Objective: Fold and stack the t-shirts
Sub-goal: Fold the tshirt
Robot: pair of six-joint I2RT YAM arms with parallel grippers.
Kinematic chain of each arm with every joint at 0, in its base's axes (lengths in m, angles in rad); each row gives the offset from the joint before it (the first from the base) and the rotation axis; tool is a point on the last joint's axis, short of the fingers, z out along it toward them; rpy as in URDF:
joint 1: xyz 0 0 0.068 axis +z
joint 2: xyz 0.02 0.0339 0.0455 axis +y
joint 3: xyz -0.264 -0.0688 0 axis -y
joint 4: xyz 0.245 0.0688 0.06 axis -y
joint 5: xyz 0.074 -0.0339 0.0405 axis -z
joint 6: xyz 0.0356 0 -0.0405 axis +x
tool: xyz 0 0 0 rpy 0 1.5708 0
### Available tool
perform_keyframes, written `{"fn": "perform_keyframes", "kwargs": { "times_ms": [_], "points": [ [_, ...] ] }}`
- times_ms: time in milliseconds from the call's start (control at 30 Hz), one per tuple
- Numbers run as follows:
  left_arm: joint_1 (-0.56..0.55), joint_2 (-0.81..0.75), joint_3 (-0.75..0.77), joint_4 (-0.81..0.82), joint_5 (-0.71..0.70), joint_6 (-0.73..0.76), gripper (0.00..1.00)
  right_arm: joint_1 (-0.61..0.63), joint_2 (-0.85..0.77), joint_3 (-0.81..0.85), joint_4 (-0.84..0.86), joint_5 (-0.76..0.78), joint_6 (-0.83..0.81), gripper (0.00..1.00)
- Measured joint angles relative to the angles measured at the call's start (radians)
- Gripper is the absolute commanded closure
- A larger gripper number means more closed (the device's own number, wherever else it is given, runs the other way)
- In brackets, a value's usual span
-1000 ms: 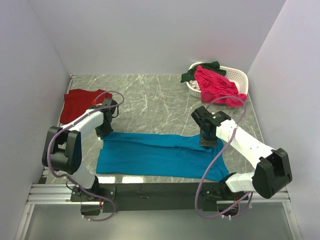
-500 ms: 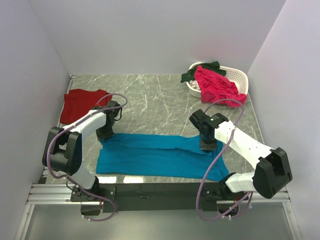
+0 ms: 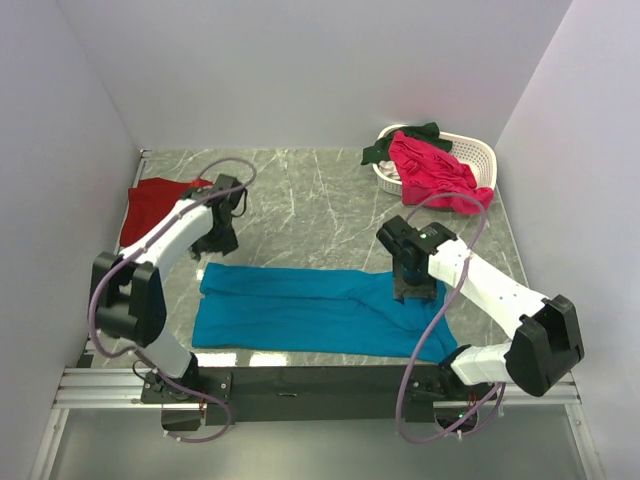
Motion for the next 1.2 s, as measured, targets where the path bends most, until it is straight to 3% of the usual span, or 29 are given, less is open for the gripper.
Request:
{"fn": "perform_keyframes", "kwargs": {
  "times_ms": [167, 433, 700, 1000, 1200],
  "points": [
    [-0.02, 0.137, 0.154, 0.058, 0.051, 0.0, 0.32, -0.002, 0.072, 0.085, 0.105, -0.05, -0.032, 0.48],
    [-0.024, 0.282, 0.174, 0.133, 0.183, 0.0, 0.33, -0.022, 0.213, 0.085, 0.346, -0.194, -0.064, 0.47],
    [-0.024, 0.289, 0.141, 0.2, 0.26, -0.013, 0.32, -0.059, 0.27, 0.085, 0.478, -0.294, -0.118, 0.44],
    [-0.024, 0.289, 0.062, 0.241, 0.287, -0.028, 0.33, -0.192, 0.266, 0.017, 0.582, -0.397, -0.17, 0.44],
    [-0.024, 0.289, 0.042, 0.255, 0.3, -0.028, 0.33, -0.201, 0.266, -0.001, 0.636, -0.44, -0.192, 0.44]
  ]
}}
